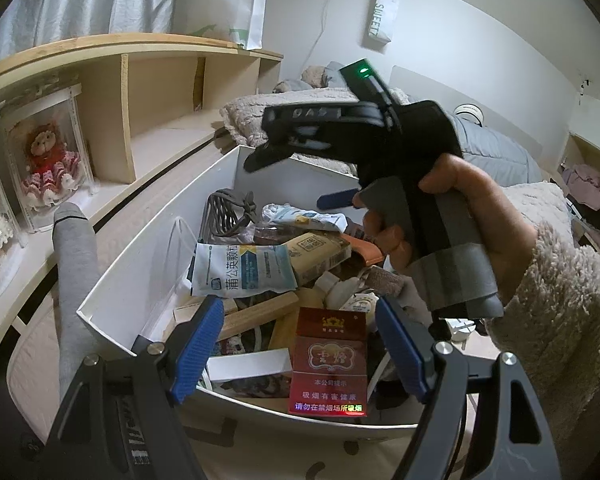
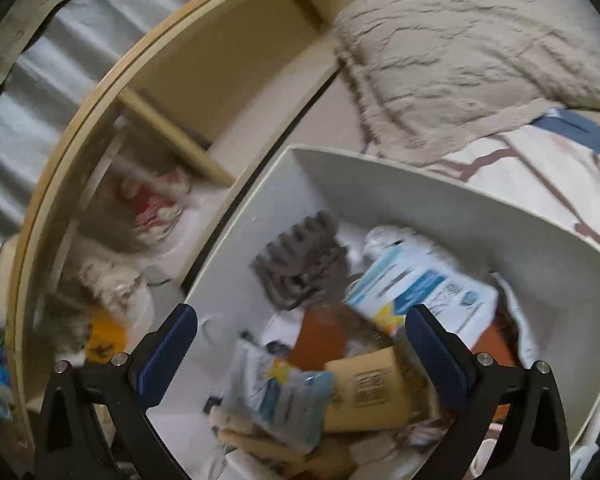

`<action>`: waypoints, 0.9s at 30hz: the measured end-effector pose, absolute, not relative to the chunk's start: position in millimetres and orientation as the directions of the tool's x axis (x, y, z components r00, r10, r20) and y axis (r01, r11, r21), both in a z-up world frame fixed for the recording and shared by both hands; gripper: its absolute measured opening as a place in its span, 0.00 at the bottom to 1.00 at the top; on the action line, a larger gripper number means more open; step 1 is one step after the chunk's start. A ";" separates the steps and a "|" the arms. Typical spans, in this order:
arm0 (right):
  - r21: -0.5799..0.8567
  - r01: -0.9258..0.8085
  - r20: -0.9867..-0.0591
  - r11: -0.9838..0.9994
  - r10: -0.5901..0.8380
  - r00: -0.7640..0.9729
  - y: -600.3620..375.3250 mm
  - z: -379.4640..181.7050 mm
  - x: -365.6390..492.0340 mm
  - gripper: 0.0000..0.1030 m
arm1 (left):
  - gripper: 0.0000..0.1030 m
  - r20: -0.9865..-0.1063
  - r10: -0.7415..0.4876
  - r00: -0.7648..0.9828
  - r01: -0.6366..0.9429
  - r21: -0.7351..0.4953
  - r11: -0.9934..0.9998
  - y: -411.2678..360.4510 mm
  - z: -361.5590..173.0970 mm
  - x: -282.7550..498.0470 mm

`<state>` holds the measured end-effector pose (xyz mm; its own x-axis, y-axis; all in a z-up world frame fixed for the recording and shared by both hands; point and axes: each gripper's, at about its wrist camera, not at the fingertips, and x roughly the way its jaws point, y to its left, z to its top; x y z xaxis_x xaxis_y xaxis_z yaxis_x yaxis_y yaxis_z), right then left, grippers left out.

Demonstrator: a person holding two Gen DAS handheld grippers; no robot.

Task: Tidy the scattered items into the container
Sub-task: 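Release the red pack into the box with the left tool while the right tool drops the sachet, then withdraw both tools from the box back toward the bed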

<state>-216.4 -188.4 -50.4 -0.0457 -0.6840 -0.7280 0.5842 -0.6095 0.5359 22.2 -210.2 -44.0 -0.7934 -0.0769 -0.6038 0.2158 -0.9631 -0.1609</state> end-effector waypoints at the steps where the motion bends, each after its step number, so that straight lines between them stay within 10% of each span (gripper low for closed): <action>1: 0.528 0.587 -0.740 -0.614 -0.671 -0.035 -191.2 -53.5 -215.4 1.00 | 0.76 -0.605 -0.077 -0.792 0.216 -0.161 -0.963 -210.2 -44.3 22.2; 27: 0.495 0.570 -0.807 -0.656 -0.590 0.022 -177.2 -83.3 -206.3 1.00 | 0.76 -0.611 -0.074 -0.789 0.219 -0.167 -0.961 -208.0 -47.1 21.4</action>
